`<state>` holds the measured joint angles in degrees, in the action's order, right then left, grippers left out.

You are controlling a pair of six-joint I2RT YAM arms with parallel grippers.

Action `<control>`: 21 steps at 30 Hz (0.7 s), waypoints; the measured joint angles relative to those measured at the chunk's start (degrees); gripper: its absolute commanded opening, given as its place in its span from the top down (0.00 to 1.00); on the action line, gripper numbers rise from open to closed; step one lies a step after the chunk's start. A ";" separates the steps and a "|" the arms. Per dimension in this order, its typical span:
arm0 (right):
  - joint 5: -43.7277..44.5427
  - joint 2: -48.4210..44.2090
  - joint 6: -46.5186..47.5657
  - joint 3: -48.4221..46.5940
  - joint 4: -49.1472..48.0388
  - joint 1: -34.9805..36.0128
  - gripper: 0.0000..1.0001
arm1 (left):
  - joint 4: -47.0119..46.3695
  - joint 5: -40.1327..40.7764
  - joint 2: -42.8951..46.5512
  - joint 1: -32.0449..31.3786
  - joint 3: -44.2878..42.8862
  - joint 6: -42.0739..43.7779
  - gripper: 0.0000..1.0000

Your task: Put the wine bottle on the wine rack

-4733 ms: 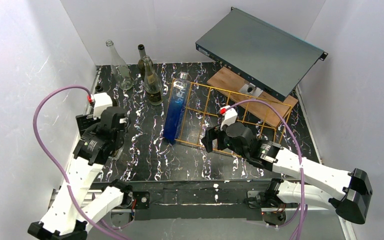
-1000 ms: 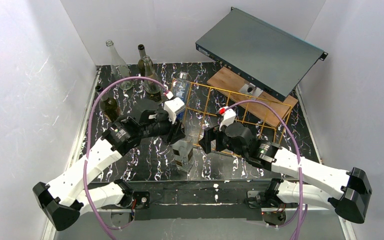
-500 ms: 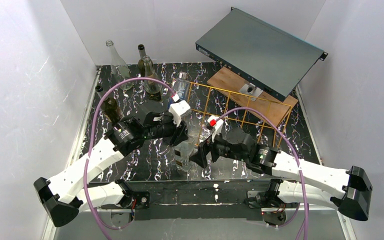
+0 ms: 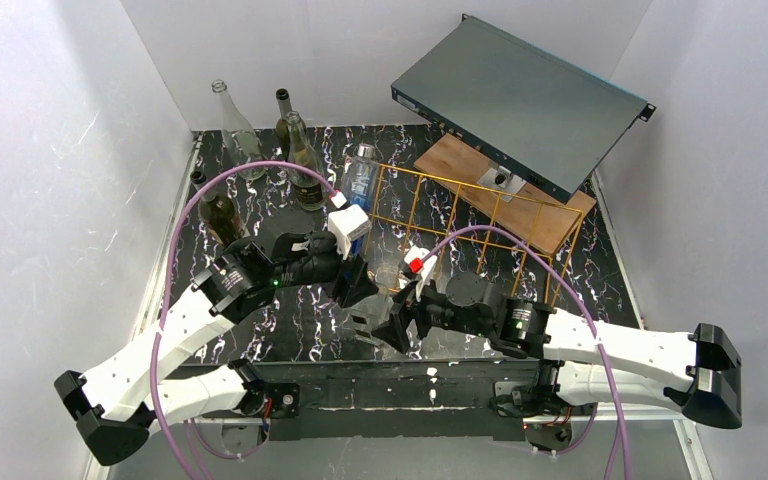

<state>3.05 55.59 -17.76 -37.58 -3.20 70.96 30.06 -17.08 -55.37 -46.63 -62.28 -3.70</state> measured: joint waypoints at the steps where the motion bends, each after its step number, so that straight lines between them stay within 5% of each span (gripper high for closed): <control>1: 0.66 0.00 0.17 0.04 -0.02 0.04 0.02 | -0.02 -0.35 0.04 -0.02 0.00 -0.26 0.39; 13: 3.45 -0.02 7.34 2.03 -0.31 0.04 0.02 | 2.01 -1.88 1.20 0.00 -0.81 -0.66 0.15; 17: 3.43 2.10 9.68 2.01 -1.40 0.04 0.02 | 4.72 -1.03 2.27 0.00 -5.33 -0.37 0.02; 21: 3.41 5.31 10.97 2.01 -1.40 0.04 0.02 | 5.18 1.57 5.49 0.00 -11.78 -0.24 0.02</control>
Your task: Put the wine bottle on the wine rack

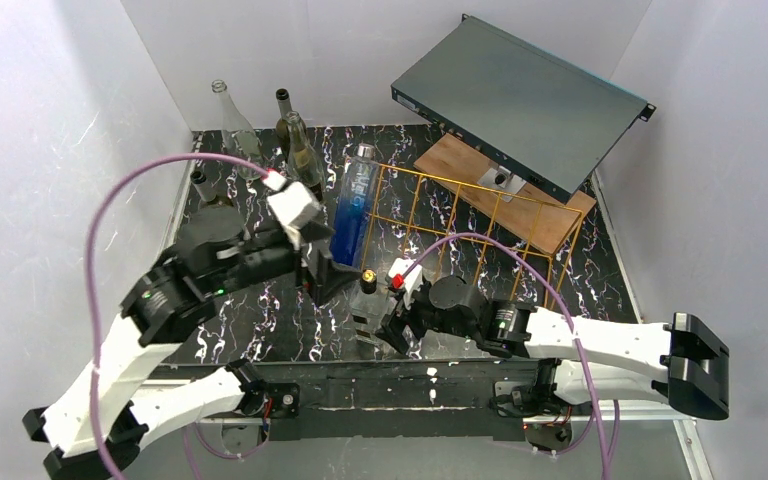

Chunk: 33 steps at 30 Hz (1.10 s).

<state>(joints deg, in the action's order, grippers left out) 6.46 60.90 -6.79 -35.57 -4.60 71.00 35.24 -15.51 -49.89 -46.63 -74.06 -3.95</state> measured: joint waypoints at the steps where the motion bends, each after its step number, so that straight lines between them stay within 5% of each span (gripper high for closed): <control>1: -0.02 0.37 0.17 0.00 -0.11 0.00 0.02 | -0.04 1.18 0.87 0.00 -1.92 0.11 0.02; 10: -2.62 1.20 -0.15 0.63 -6.69 -2.34 0.02 | -6.95 26.16 4.55 -0.04 -6.08 0.55 0.02; 17: -5.07 1.40 -1.99 3.72 -12.07 -3.61 0.02 | -15.63 38.14 -0.66 0.28 -5.77 8.15 0.02; 25: -6.62 3.50 -4.92 5.11 -18.25 -3.61 0.02 | -25.31 40.65 -7.69 5.25 -2.91 15.72 0.02; 33: -5.05 6.34 -7.02 5.11 -19.63 -3.61 0.02 | -33.38 40.89 -2.51 9.92 9.75 16.81 0.02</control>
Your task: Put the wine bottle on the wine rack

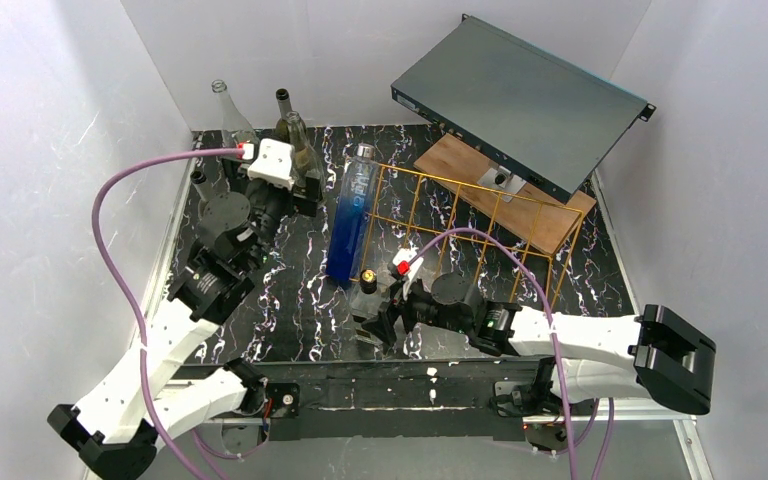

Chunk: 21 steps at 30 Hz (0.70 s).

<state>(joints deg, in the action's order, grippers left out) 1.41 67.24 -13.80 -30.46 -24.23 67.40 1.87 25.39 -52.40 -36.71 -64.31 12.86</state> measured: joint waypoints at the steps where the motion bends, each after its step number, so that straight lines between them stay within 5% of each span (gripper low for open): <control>1: 0.15 0.11 -0.42 0.00 -0.20 0.00 0.02 | -0.90 0.04 1.09 0.24 1.27 0.59 0.02; 10: 0.81 2.27 -1.16 -0.04 -2.19 0.02 0.14 | -11.61 1.66 14.05 0.52 14.60 6.29 0.02; 21: 3.37 2.60 -3.06 0.37 -4.22 -0.26 0.64 | -18.40 3.15 12.98 0.57 17.16 9.94 0.02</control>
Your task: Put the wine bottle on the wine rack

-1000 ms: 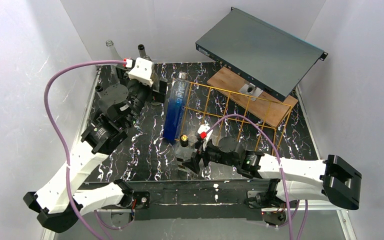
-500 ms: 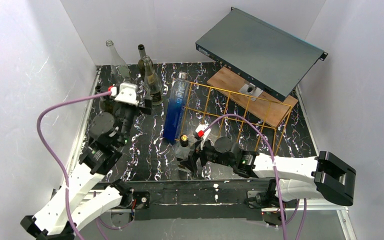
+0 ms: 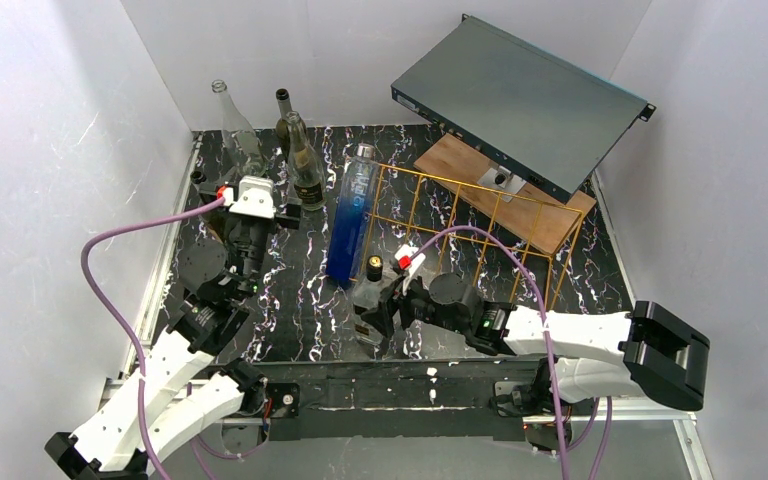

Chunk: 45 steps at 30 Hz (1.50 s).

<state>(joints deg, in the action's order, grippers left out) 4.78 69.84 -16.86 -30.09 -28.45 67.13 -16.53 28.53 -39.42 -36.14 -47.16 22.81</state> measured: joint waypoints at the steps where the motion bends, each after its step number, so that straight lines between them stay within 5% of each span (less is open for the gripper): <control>1: 0.26 -0.17 -0.39 0.04 0.20 0.00 0.71 | -0.15 0.07 -0.07 0.00 0.15 0.15 0.02; 4: 0.92 -0.28 -1.70 -0.04 0.66 0.00 0.98 | -0.42 0.28 0.20 -0.02 0.59 0.20 0.02; 17: 16.79 -0.37 -17.03 -9.20 19.78 0.15 0.99 | -1.11 0.63 0.13 0.00 0.63 -0.98 0.02; 31: 35.17 6.78 -29.55 -32.76 42.69 -0.13 0.99 | -1.09 0.66 -0.90 0.00 0.63 -2.45 0.02; 45: 40.48 19.71 -39.98 -48.37 60.41 -4.70 0.99 | -1.14 0.66 -3.10 0.04 0.63 -2.47 0.01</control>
<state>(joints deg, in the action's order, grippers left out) 45.25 89.56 -56.84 -78.46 31.97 62.43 -17.67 29.19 -42.52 -36.10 -46.52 20.34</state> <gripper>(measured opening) 0.798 0.992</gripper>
